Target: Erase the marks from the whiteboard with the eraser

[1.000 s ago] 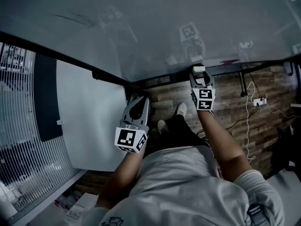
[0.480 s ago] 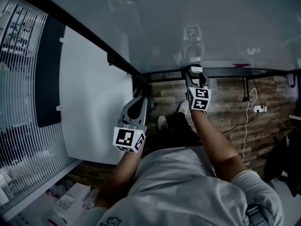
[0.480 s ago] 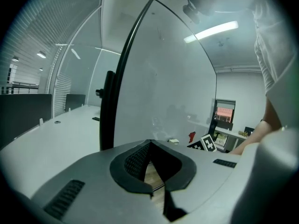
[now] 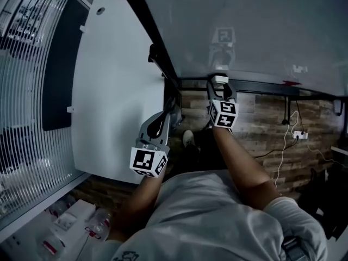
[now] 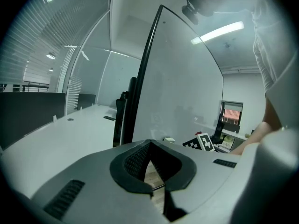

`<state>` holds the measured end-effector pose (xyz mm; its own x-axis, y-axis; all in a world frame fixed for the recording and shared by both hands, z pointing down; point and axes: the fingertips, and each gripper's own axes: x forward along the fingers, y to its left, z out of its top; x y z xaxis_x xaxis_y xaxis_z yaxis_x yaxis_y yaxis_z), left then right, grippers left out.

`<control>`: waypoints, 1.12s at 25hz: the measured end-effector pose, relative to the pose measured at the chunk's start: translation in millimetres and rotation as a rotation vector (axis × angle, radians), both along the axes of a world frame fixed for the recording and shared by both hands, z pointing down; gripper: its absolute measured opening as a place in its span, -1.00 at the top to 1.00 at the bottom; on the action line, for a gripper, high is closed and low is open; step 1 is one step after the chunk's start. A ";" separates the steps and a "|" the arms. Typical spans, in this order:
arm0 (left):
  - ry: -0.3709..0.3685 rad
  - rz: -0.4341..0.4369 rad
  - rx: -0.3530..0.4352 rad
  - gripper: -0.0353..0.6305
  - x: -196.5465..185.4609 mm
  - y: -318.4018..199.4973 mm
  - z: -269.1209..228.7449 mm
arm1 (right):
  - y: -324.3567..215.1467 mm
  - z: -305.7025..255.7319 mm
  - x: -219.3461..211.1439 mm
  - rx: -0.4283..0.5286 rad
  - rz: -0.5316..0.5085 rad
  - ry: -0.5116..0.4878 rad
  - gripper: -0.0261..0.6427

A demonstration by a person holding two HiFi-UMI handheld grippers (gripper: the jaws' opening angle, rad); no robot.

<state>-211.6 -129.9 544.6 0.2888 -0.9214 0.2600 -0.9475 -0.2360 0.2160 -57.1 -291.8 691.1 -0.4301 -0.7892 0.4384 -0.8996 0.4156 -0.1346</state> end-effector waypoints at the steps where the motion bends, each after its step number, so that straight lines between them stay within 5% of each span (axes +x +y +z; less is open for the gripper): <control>1: -0.001 -0.008 0.004 0.88 -3.0 2.7 -0.5 | 2.5 -0.5 -11.2 0.000 -0.019 -0.005 0.19; 16: 0.014 -0.119 -0.004 0.88 -47.8 43.5 7.9 | 30.8 -2.4 -146.1 -0.014 -0.223 -0.008 0.19; 28: -0.006 -0.084 0.029 0.88 -31.5 38.7 -3.7 | 26.1 -15.7 -114.9 0.007 -0.250 0.027 0.19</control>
<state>-243.1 -91.2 540.9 0.2084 -0.9495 0.2346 -0.9655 -0.1614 0.2044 -172.1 -265.7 675.4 -0.6006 -0.6627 0.4474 -0.7720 0.6262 -0.1088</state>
